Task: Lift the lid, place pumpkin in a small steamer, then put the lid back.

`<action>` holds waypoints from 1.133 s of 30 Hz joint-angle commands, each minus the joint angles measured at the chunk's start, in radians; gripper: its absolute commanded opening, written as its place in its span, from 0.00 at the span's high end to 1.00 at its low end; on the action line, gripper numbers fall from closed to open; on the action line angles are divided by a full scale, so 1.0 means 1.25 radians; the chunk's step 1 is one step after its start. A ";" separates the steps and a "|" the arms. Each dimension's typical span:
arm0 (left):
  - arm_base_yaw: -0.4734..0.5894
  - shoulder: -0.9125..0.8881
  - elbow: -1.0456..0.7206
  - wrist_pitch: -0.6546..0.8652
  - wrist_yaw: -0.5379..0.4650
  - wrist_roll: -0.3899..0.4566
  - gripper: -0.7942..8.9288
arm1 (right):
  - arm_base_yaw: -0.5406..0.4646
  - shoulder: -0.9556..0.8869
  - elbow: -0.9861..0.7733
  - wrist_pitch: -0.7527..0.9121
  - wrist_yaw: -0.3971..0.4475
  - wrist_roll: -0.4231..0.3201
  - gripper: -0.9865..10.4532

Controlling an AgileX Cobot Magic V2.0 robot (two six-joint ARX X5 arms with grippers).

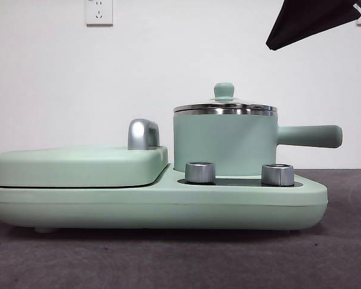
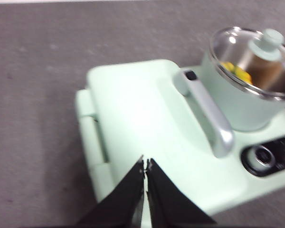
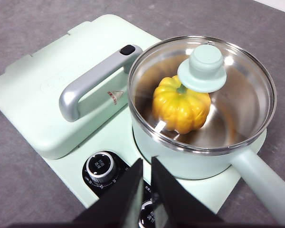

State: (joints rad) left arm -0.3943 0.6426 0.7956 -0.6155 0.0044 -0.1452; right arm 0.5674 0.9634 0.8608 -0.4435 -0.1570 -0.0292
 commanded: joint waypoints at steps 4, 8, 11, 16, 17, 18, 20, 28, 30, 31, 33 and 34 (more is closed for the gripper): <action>0.085 -0.073 -0.031 0.021 -0.003 0.014 0.91 | 0.004 0.002 0.003 0.009 0.000 -0.003 0.89; 0.150 -0.130 -0.090 0.090 -0.003 0.014 0.91 | 0.004 0.002 0.003 0.009 0.000 -0.003 0.89; 0.185 -0.182 -0.150 0.156 -0.003 0.014 0.91 | 0.004 0.002 0.003 0.009 0.000 -0.003 0.89; 0.219 -0.263 -0.248 0.231 -0.003 0.016 0.91 | 0.004 0.002 0.003 0.009 0.000 -0.003 0.89; 0.223 -0.279 -0.271 0.246 -0.003 0.017 0.91 | 0.004 0.002 0.003 0.009 0.000 -0.003 0.89; 0.227 -0.297 -0.296 0.262 -0.003 0.017 0.91 | 0.004 0.002 0.003 0.009 0.000 -0.003 0.89; 0.233 -0.327 -0.344 0.296 -0.003 0.016 0.91 | 0.004 0.002 0.003 0.009 0.000 -0.003 0.89; 0.276 -0.446 -0.522 0.388 -0.003 0.016 0.91 | 0.004 0.002 0.003 0.009 0.000 -0.003 0.89; 0.282 -0.472 -0.545 0.384 -0.003 0.017 0.91 | 0.004 0.002 0.003 0.009 0.000 -0.003 0.89; 0.284 -0.486 -0.557 0.385 -0.003 0.017 0.91 | 0.004 0.002 0.003 0.009 0.000 -0.003 0.89; 0.285 -0.511 -0.577 0.385 -0.003 0.017 0.91 | 0.004 0.002 0.003 0.009 0.000 -0.003 0.89; 0.285 -0.511 -0.588 0.391 -0.003 0.017 0.91 | 0.004 0.002 0.003 0.009 0.000 -0.003 0.89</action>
State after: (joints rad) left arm -0.0414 0.0025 0.0681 -0.1406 0.0021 -0.1410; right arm 0.5674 0.9634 0.8608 -0.4435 -0.1566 -0.0292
